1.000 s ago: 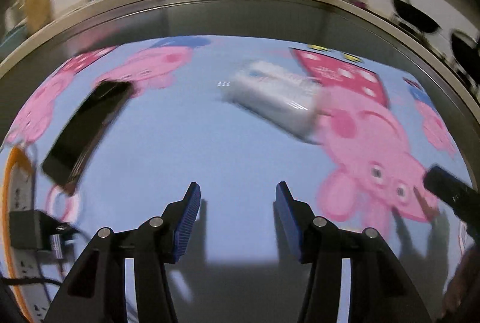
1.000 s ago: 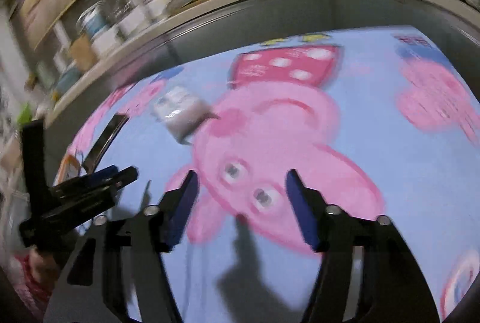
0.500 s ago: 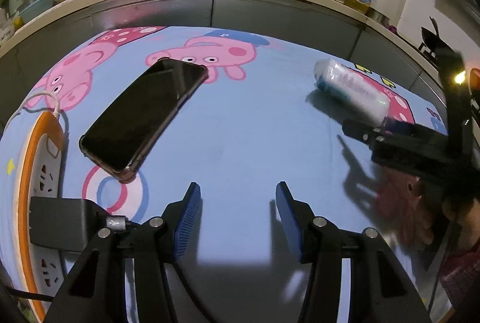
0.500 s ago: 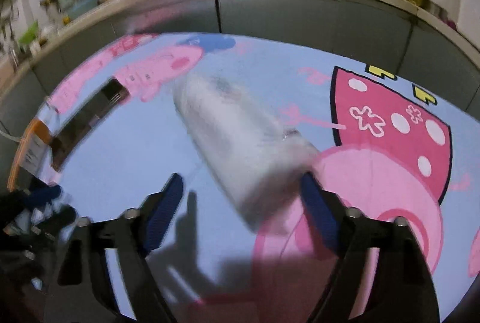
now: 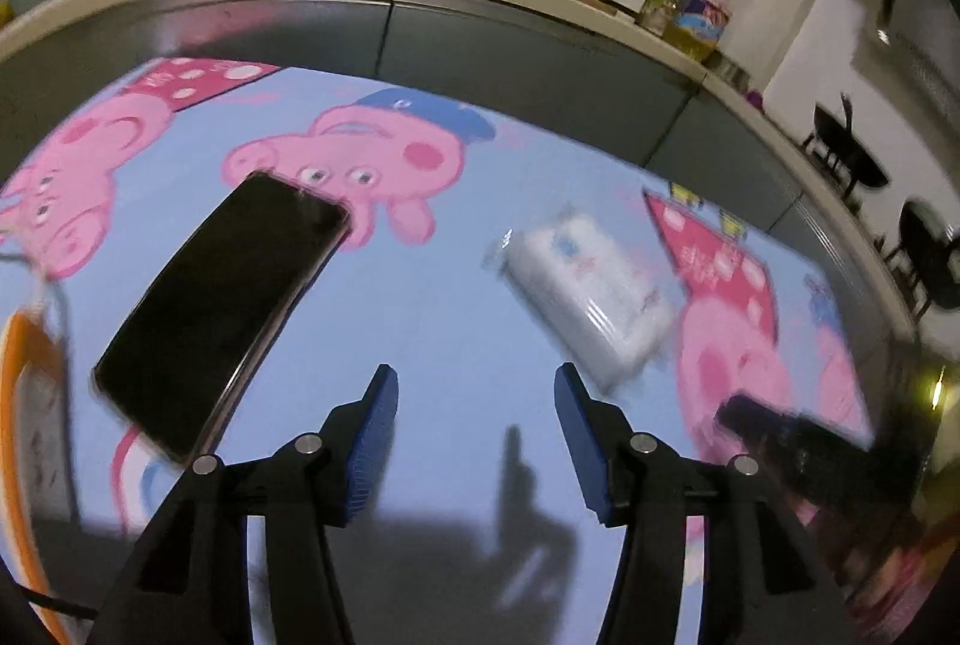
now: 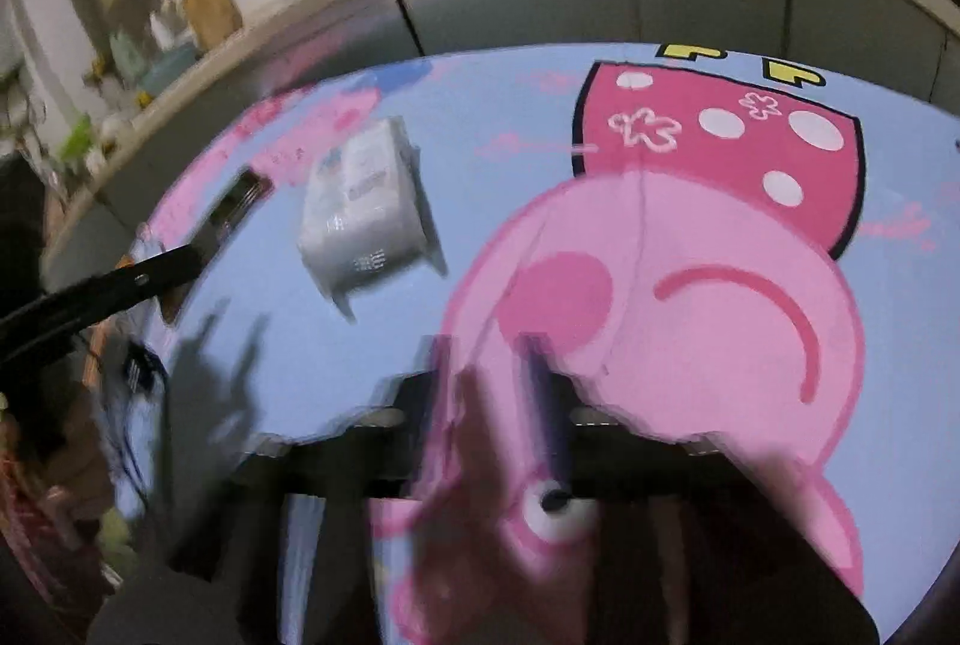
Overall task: Collect trash
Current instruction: 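Grasp the white tissue pack with the left tool while the right grasps it too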
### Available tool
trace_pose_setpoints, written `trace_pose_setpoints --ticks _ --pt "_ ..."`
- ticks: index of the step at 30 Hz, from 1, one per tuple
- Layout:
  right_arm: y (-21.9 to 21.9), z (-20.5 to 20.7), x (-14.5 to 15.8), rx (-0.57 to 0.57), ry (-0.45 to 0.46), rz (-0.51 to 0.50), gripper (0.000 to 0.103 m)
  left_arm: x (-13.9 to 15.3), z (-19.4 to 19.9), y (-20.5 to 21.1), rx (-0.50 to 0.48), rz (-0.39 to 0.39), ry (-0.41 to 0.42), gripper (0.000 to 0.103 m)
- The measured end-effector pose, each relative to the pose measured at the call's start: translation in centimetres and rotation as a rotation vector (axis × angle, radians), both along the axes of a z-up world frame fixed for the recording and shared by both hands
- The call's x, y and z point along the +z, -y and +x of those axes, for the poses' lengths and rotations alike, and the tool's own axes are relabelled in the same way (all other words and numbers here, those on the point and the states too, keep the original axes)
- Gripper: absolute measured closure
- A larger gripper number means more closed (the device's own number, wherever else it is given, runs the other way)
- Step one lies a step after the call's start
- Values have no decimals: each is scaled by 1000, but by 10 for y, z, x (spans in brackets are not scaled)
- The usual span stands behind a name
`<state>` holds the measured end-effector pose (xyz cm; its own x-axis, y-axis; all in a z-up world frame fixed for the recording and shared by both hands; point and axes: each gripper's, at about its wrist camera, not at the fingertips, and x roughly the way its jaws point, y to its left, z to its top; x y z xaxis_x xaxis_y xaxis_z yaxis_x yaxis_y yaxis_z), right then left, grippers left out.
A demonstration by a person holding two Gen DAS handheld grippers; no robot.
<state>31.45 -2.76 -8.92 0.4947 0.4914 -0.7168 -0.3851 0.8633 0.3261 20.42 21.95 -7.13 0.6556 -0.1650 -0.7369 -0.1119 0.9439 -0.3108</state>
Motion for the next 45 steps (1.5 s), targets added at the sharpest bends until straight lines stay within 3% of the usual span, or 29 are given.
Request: trace_pose_setpoints --ticks 5,10,14,16,20,24,26,27,28,32,36,41,45 --pt "-25 14 8 29 66 5 51 -7 56 -20 17 -108 -45 48" --pt "-51 26 8 95 116 -83 67 -36 87 -38 -6 -325 -117 49" --pt "-65 34 3 167 123 -118 99 -39 89 -38 7 -372 -108 52" --pt "-65 29 6 180 141 -109 100 -38 90 -32 -1 -361 -114 60" --pt "-47 9 13 164 162 -105 100 -37 91 -23 -21 -379 -123 61" --pt "-5 -16 6 122 116 -61 101 -34 90 2 -91 -438 -129 61" --pt "24 -34 2 87 87 -18 101 -33 89 26 -148 -461 -143 57" --pt "43 -45 -2 64 66 20 101 -33 88 40 -177 -468 -154 48" --pt "53 -51 -4 52 53 42 101 -33 87 56 -210 -475 -164 45" --pt "115 -88 -24 -42 -10 126 101 -40 82 133 -369 -444 -225 45" --pt "157 -117 -33 -124 -15 167 101 -42 72 188 -464 -438 -248 45" --pt "181 -136 -34 -172 -13 182 101 -31 58 218 -531 -471 -254 45" --pt "187 -141 -30 -161 -1 161 101 -15 53 225 -555 -453 -238 33"
